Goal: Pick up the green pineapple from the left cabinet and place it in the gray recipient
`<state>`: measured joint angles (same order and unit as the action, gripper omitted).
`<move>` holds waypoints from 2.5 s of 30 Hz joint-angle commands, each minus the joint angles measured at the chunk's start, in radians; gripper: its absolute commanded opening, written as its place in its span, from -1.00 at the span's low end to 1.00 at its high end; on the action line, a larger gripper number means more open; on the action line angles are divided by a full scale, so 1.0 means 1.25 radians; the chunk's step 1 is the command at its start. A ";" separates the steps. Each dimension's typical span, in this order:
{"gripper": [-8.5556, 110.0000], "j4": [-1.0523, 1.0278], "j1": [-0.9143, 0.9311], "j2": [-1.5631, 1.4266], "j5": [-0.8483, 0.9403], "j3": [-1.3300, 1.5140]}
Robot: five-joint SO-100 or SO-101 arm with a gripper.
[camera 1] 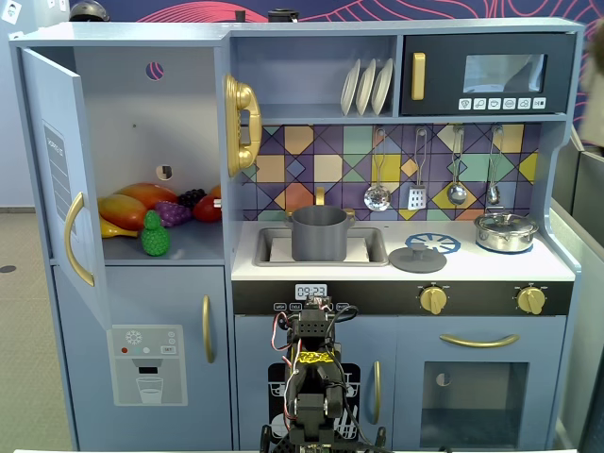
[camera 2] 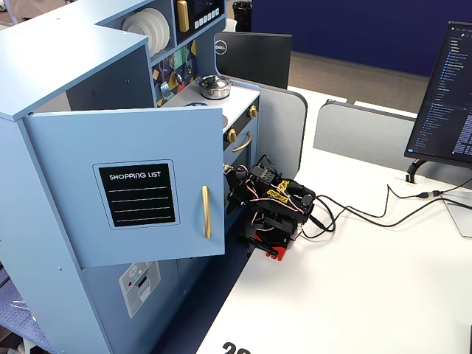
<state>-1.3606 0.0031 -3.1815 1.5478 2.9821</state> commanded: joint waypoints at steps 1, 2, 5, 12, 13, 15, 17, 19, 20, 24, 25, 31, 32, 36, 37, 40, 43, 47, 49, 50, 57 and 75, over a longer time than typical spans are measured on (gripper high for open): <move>-0.85 -0.136 0.045 0.002 -0.006 0.016; -0.85 -0.136 0.045 0.002 -0.006 0.016; -0.85 -0.136 0.045 0.002 -0.006 0.016; -0.85 -0.136 0.044 0.002 -0.005 0.016; -0.86 -0.136 0.040 0.002 -0.001 0.016; -0.85 -0.110 0.013 0.002 0.016 0.016; -0.81 -0.004 -0.067 0.004 0.011 0.016; -0.78 0.210 -0.184 0.005 -0.010 0.016; -0.75 0.363 -0.249 0.007 -0.058 0.016; -0.76 1.021 -0.444 0.136 0.002 -0.028; -0.71 1.050 -0.470 0.175 0.026 -0.088; -0.53 1.103 -0.535 0.333 0.056 -0.372; -0.51 1.104 -0.542 0.347 0.060 -0.400; -0.43 1.080 -0.568 0.373 0.069 -0.464; -0.43 1.079 -0.580 0.373 0.074 -0.466; -0.42 1.057 -0.614 0.350 0.079 -0.459; -0.36 1.074 -0.616 0.361 0.072 -0.455; -0.25 1.130 -0.600 0.453 0.036 -0.498; -0.21 1.174 -0.592 0.517 0.007 -0.528; -0.18 1.194 -0.584 0.550 -0.013 -0.542; -0.17 1.282 -0.578 0.713 -0.048 -0.606; -0.22 1.317 -0.638 0.961 0.074 -0.780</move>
<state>0.2470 -0.7777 -2.0064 1.6168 2.1108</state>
